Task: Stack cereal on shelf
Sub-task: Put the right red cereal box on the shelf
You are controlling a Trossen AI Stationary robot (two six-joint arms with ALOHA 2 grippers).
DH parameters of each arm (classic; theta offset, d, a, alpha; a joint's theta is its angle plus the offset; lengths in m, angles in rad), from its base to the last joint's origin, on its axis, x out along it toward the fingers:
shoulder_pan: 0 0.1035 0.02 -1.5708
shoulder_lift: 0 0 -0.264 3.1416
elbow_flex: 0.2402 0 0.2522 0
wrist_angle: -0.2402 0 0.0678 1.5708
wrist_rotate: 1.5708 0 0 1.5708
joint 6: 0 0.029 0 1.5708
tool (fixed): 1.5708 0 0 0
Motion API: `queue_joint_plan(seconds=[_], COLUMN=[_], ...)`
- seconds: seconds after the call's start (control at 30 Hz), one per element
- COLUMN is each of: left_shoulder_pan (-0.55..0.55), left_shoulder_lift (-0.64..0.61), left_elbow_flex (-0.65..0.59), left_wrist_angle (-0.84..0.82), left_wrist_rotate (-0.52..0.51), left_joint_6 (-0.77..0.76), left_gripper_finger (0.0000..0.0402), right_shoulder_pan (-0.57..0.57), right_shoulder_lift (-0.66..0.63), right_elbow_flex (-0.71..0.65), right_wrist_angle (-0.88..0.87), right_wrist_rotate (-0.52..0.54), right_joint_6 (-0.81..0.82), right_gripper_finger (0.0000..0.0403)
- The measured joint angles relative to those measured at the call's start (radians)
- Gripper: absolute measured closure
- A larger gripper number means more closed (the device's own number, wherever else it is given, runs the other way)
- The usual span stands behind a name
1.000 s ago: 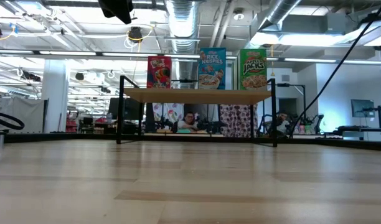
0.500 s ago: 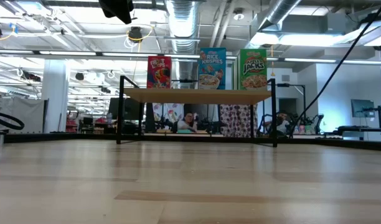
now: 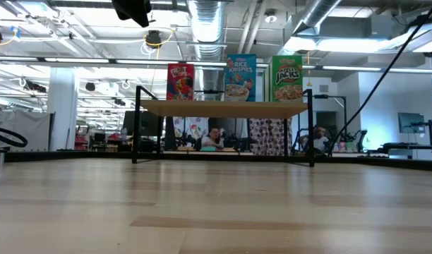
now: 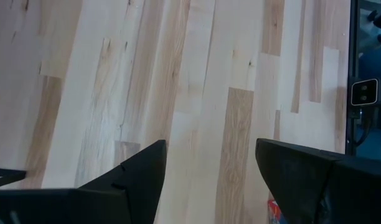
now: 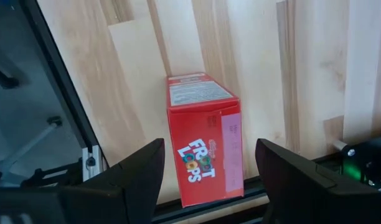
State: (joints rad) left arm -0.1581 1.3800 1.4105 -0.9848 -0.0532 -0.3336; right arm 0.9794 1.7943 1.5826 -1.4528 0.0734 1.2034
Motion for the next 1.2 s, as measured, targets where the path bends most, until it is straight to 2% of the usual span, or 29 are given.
queue_joint_plan(seconds=[0.43,0.83,1.0,1.2], left_shoulder_pan=[0.000,0.000,0.000,0.000], left_shoulder_lift=[0.000,0.000,0.000,0.000], left_elbow_flex=[0.000,0.000,0.000,0.000], left_wrist_angle=[0.000,0.001,0.000,0.000], left_wrist_rotate=[-0.004,-0.006,-0.006,-0.007], left_joint_6=[0.000,0.000,0.000,0.007], left_gripper_finger=[0.0168,0.0168,0.0168,0.0168], right_shoulder_pan=[-0.013,-0.026,-0.034,-0.045], right_shoulder_lift=[0.028,0.026,0.028,0.027], right_elbow_flex=[0.000,-0.020,-0.090,-0.102], right_wrist_angle=[-0.021,0.027,0.065,0.077], right_wrist_rotate=[-0.024,-0.024,-0.112,-0.129], right_joint_6=[-0.010,-0.023,-0.028,-0.035], right_gripper_finger=[0.0127,0.0127,0.0127,0.0128])
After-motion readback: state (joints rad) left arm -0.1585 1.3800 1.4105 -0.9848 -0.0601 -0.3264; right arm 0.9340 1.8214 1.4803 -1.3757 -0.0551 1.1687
